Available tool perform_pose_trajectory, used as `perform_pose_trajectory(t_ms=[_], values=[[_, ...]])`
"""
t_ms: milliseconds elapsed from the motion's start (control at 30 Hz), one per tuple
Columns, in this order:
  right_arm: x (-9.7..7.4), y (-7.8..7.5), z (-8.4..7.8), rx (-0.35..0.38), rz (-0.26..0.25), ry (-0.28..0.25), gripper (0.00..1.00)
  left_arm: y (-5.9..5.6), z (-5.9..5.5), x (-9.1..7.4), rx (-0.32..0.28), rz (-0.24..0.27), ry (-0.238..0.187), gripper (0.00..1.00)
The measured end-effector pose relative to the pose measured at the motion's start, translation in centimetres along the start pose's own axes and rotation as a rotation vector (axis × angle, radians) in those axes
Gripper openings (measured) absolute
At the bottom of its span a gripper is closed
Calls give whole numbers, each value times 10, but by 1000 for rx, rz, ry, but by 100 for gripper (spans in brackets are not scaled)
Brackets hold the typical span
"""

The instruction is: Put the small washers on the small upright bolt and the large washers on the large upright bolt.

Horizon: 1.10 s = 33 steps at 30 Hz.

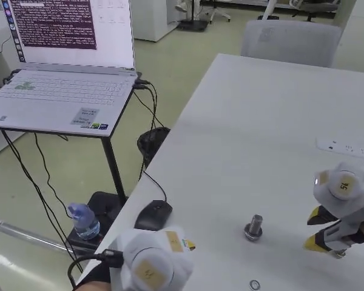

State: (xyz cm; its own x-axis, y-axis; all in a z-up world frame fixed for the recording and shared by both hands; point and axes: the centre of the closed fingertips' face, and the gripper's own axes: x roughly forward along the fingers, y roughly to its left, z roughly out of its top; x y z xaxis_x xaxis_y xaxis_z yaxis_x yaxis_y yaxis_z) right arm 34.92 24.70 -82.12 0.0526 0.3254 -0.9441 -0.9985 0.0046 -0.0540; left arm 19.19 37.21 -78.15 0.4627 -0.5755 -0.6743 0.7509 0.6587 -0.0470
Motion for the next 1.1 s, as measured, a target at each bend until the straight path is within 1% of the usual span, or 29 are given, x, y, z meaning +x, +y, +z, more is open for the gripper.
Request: perform_pose_trajectory(t_ms=[100,200,500,600,733,800,867,967,1100], values=[[2,4,8,-12,8,-7,33,0,0,0,1,-1,-4,79],[6,12,14,-30,17,-7,33,1,0,-1,2,-1,-7,79],[14,41,32,-65,50,-25,32,3,-2,-1,9,-6,-13,78],[18,52,37,-88,63,-29,32,4,-1,-2,11,-5,-15,78],[22,63,40,-117,77,-29,32,4,-2,-2,15,-6,-13,78],[25,67,42,-123,81,-29,32,3,-1,-2,16,-9,-24,78],[26,73,43,-157,84,-32,32,3,-1,-2,19,-8,-28,79],[30,80,45,-163,96,-39,31,3,-1,-1,15,-9,-28,79],[38,88,43,-181,111,-30,31,2,-3,0,20,-9,-26,78]])
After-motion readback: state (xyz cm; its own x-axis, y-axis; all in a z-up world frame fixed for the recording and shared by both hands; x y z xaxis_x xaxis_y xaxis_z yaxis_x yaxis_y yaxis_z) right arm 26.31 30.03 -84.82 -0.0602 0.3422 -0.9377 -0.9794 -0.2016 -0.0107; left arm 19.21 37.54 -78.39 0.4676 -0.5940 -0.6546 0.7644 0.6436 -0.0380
